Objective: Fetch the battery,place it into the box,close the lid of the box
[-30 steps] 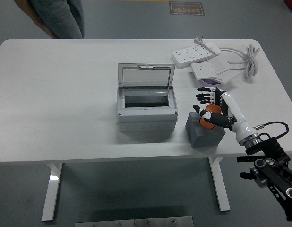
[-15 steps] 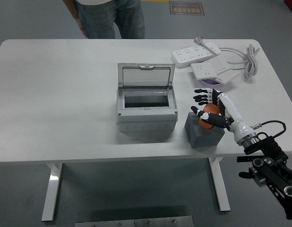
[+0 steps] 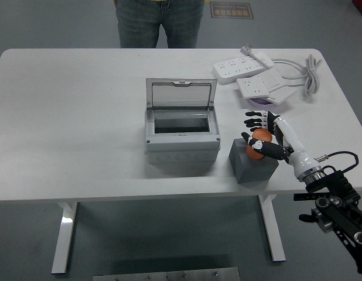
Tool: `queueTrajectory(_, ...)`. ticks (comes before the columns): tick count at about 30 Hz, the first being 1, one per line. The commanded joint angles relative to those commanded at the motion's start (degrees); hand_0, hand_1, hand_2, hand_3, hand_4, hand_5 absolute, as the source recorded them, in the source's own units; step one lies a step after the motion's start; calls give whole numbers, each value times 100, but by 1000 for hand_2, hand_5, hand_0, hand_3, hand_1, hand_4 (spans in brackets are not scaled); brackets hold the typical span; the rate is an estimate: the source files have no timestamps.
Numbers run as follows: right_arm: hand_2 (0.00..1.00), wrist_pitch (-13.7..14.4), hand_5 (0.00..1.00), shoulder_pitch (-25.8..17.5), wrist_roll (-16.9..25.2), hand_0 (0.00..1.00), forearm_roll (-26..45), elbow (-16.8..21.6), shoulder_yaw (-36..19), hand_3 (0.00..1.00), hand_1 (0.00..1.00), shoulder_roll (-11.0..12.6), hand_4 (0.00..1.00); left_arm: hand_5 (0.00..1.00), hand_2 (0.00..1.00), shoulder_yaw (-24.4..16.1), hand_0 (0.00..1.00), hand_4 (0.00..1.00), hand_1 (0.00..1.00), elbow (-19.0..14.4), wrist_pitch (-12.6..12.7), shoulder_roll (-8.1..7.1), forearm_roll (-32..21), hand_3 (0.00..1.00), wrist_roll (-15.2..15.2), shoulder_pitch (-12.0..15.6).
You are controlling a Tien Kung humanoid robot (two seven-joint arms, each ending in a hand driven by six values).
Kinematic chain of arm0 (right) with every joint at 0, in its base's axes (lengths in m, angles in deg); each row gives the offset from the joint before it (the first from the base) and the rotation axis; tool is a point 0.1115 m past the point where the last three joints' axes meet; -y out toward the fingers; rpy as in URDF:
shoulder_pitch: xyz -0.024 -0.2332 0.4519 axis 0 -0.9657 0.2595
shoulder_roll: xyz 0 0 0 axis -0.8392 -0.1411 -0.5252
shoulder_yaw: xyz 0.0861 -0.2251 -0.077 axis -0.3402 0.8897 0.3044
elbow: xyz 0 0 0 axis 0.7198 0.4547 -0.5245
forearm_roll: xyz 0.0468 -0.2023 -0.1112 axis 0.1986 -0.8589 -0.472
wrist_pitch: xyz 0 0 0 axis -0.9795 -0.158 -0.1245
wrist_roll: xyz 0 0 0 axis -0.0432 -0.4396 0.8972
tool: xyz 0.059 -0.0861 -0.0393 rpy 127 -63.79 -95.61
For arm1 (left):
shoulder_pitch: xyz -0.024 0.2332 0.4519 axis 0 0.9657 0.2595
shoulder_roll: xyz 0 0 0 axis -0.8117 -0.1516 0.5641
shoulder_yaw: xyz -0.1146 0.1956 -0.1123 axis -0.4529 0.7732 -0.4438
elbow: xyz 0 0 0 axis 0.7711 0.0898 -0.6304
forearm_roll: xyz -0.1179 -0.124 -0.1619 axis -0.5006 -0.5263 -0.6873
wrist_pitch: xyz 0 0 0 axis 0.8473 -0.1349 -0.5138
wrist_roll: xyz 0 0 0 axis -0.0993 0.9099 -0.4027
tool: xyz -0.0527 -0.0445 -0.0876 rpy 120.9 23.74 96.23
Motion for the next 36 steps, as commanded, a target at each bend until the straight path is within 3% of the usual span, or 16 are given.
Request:
queueTrajectory(22,611,-26,77,-142,18,557,208,3,85,642,603,223,684,17,573,-4,623,586,689,1,13,-11,-6,567,-3,-26)
queueTrajectory(36,586,-32,62,-103,-87,563,225,-33,190,618,583,233,637,18,572,-23,619,586,689,-1,13,-1,40,566,18,-35)
